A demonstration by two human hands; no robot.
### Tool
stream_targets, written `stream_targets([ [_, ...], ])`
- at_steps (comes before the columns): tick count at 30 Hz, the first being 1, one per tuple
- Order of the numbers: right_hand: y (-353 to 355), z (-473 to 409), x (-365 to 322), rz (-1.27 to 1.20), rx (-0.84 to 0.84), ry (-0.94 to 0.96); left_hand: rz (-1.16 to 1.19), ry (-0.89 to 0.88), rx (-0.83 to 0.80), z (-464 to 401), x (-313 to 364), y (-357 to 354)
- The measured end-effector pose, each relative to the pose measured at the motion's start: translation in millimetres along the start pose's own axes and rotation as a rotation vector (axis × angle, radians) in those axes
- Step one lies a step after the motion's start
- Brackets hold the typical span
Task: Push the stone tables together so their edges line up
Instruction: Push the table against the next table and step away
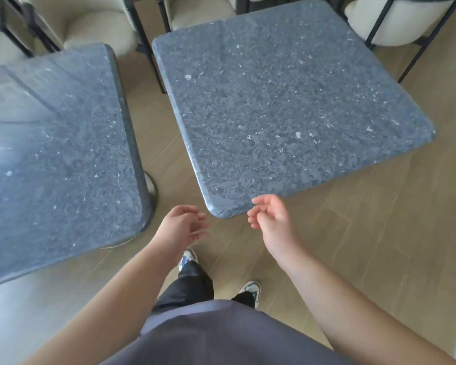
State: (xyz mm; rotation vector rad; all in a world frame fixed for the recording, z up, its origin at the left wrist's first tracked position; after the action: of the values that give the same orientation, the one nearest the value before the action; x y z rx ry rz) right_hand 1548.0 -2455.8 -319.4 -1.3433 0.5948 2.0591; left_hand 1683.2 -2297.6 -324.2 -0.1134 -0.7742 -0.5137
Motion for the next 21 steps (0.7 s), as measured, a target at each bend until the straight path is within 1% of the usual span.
stream_targets([
  [3, -17.1, -17.7, 11.9, 0.078, -0.069, -0.049, 0.088, 0.076, 0.008, -14.1, -12.8, -1.9],
  [6, -32.2, -35.9, 23.1, 0.089, -0.051, -0.168, 0.143, 0.129, 0.011, -35.1, -20.2, -1.7],
  [9, -42.3, -48.6, 37.1, -0.074, 0.07, -0.4, 0.177, 0.175, -0.007, -59.1, -19.4, -0.3],
  [11, -45.8, -55.9, 43.0, -0.19, 0.169, -0.532, 0.123, 0.174, -0.097, -78.2, -17.9, -0.1],
  [13, -49.0, -63.3, 46.6, -0.246, 0.259, -0.602, 0.109, 0.233, -0.174, -96.6, -16.7, -1.6],
  [17, -60.9, -80.6, 52.8, -0.323, 0.387, -0.694, 0.188, 0.38, -0.208, -140.4, -16.6, 2.8],
  [19, -68.8, -90.1, 58.6, -0.353, 0.433, -0.747, 0.238, 0.424, -0.258, -162.7, -16.3, 4.5],
  [21, -76.1, -97.4, 67.4, -0.404, 0.478, -0.816, 0.244, 0.452, -0.254, -178.9, -13.1, 2.6],
])
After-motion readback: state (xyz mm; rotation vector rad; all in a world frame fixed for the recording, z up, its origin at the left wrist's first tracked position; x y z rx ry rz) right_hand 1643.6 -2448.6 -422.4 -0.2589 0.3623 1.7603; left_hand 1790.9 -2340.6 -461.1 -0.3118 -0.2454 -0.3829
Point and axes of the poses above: each hand's wrist, its own z-axis away from the middle knuckle, its own y-axis out of the back of the hand, x = y × z, the point moved 1 cm from there along -z, towards the middle knuckle, and after that the axes turned 5 degrees about -z, right-handed, at the moved point
